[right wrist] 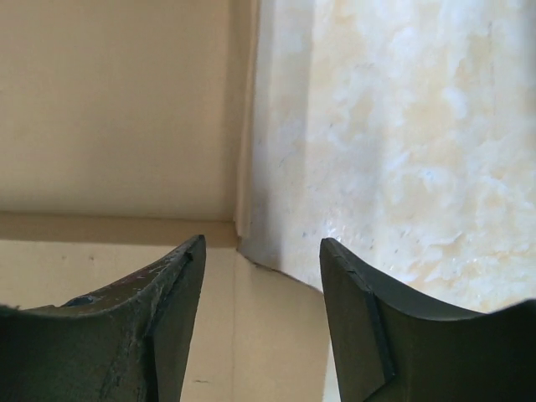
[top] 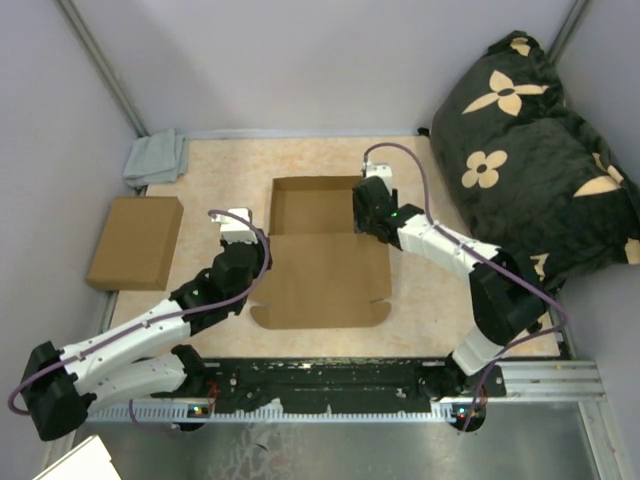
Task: Fold the paper box
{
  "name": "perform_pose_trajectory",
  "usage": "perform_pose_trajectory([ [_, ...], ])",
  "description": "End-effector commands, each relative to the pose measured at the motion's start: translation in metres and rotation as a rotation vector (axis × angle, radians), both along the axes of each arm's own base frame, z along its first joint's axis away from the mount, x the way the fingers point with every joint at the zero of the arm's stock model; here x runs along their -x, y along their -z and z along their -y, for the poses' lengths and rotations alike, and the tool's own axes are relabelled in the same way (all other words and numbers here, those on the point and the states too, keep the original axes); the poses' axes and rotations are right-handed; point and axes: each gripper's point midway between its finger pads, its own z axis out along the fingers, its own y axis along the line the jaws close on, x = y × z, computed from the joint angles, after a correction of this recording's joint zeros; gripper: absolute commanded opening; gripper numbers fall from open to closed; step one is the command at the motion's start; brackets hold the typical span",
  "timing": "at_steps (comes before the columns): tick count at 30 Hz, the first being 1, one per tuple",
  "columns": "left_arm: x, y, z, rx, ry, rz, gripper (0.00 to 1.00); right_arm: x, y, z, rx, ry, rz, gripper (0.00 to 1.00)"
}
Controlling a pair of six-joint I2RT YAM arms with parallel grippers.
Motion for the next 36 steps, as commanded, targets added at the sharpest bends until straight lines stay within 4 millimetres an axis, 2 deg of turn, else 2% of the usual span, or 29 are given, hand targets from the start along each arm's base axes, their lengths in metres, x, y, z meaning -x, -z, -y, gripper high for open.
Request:
perform_pose_trajectory([
  [1,0.004,-0.017,-0.007,0.015,-0.01,0.033,0.45,-0.035,-0.056,0.012,-0.115,0.024,0.105,0.58],
  [5,0.009,-0.024,-0.01,0.041,0.006,0.052,0.46,-0.06,-0.065,0.007,-0.17,-0.038,0.098,0.58],
  [8,0.012,-0.028,-0.013,0.053,0.009,0.059,0.46,-0.074,-0.052,-0.005,-0.191,-0.094,0.032,0.57],
  [12,0.016,-0.026,-0.017,0.051,0.006,0.047,0.46,-0.078,-0.039,-0.017,-0.212,-0.128,-0.016,0.54],
  [19,0.018,-0.021,-0.017,0.053,0.017,0.035,0.46,-0.083,-0.014,0.01,-0.203,-0.023,-0.025,0.46],
  [22,0.018,-0.018,-0.016,0.044,0.019,0.029,0.46,-0.08,-0.008,0.01,-0.209,-0.045,-0.055,0.41],
  [27,0.018,-0.014,-0.014,0.047,0.023,0.025,0.47,-0.066,0.008,0.009,-0.208,-0.073,-0.107,0.39],
  [32,0.017,-0.008,-0.012,0.044,0.029,0.013,0.47,-0.048,0.023,0.003,-0.232,-0.123,-0.164,0.32],
  [36,0.017,-0.007,-0.01,0.044,0.032,0.011,0.47,-0.033,0.028,0.0,-0.227,-0.156,-0.187,0.31],
])
